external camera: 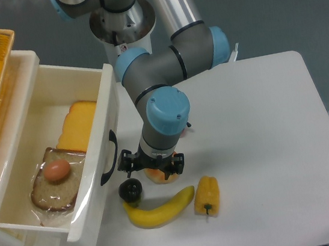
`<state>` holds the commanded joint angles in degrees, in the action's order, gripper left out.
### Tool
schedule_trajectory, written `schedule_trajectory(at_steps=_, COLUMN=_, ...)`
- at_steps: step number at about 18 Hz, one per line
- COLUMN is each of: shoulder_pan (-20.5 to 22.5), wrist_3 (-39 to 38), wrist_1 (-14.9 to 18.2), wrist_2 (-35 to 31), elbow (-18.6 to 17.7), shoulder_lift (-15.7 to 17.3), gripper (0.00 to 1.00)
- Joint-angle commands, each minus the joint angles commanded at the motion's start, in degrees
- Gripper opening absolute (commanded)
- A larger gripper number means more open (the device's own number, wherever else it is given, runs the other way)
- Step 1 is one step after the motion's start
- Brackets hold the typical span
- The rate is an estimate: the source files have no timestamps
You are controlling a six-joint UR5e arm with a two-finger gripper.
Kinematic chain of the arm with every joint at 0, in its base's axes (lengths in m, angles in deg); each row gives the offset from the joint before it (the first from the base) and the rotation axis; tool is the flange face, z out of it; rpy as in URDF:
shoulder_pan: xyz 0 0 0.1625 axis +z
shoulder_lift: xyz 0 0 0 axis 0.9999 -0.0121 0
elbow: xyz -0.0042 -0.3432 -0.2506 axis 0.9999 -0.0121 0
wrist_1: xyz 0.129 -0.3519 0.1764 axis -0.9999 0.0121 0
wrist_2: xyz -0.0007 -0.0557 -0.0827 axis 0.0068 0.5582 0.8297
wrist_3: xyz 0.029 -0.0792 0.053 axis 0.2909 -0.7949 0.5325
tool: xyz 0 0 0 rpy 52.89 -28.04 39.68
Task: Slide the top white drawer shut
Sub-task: 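Push the drawer front with the gripper side to slide it in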
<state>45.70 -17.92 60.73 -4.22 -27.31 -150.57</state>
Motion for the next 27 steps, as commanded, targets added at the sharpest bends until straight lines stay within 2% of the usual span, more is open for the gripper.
schedule_trajectory(at_steps=11, shoulder_pan=-1.0, wrist_3=0.3, wrist_1=0.1, wrist_2=0.0, elbow=0.1, shoulder_lift=0.5, gripper=1.0)
schedule_trajectory(at_steps=16, shoulder_pan=-1.3, wrist_3=0.4, wrist_1=1.2, wrist_2=1.2, elbow=0.0, shoulder_lift=1.4, gripper=1.0)
schedule_trajectory(at_steps=27, shoulder_pan=-4.1, wrist_3=1.0, wrist_1=1.1, wrist_2=1.2, elbow=0.1, shoulder_lift=1.9, gripper=1.0)
